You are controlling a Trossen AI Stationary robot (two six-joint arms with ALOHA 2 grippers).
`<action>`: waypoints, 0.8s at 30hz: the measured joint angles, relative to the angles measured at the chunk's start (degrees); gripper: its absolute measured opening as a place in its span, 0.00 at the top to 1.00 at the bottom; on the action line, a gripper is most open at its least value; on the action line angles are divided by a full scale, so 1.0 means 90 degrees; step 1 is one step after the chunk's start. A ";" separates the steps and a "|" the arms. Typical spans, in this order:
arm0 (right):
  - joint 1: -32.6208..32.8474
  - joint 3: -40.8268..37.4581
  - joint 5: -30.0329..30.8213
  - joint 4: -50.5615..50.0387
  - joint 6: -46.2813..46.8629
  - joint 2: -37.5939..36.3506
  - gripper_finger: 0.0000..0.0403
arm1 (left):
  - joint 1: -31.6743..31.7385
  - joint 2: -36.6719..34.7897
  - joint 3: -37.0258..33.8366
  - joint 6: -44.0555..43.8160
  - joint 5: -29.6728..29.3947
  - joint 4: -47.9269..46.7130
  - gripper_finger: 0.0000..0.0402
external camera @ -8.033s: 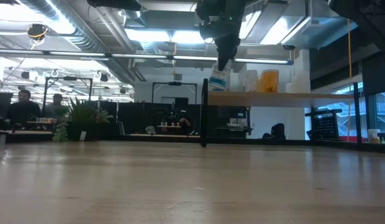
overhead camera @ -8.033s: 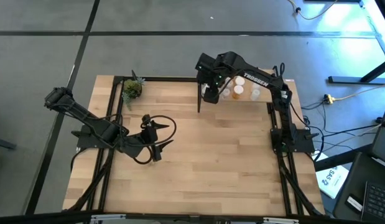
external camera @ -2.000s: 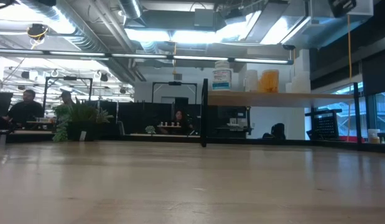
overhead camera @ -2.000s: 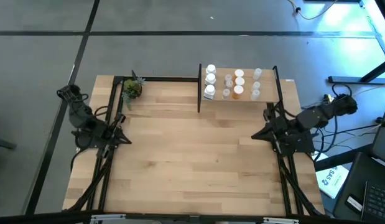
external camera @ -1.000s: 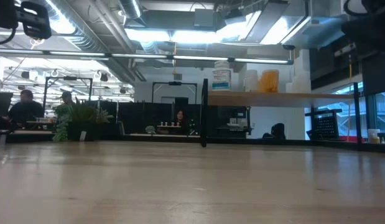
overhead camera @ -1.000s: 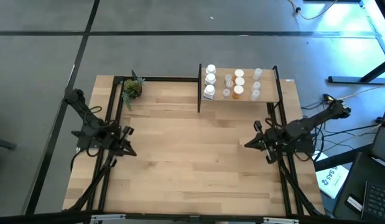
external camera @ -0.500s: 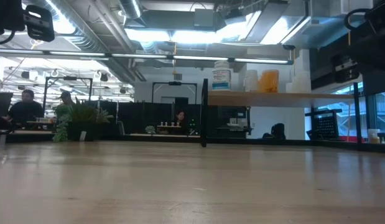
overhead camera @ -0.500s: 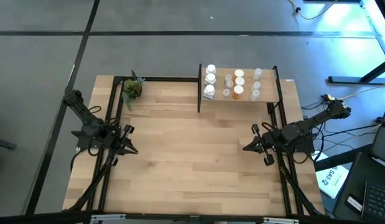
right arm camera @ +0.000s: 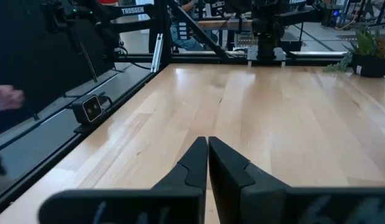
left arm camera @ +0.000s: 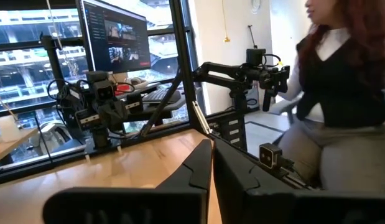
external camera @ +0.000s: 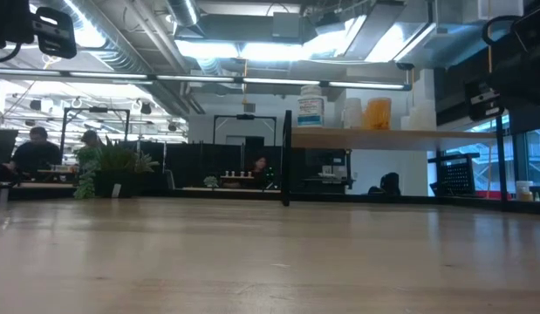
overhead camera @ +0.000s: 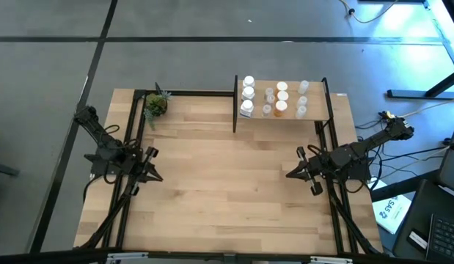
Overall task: Pick and place medicine bottles onto shelf by color
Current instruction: Return to Home Position
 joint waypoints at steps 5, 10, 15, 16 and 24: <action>0.0000 0.0000 0.0000 0.0004 -0.0002 0.0000 0.96 | 0.0000 0.0000 0.0000 0.0000 0.0000 -0.0001 1.00; 0.0000 0.0000 0.0000 0.0007 -0.0002 0.0000 0.95 | 0.0000 0.0000 0.0000 0.0000 0.0000 -0.0001 0.98; 0.0000 0.0001 0.0000 0.0009 -0.0002 0.0000 0.95 | 0.0000 0.0000 0.0000 0.0000 0.0002 -0.0001 0.95; 0.0000 0.0000 0.0000 0.0009 -0.0002 0.0000 0.95 | 0.0000 0.0000 0.0000 0.0000 0.0002 -0.0001 0.95; 0.0000 0.0002 0.0000 0.0009 0.0005 0.0000 0.95 | 0.0000 0.0000 0.0000 -0.0002 0.0001 -0.0002 0.93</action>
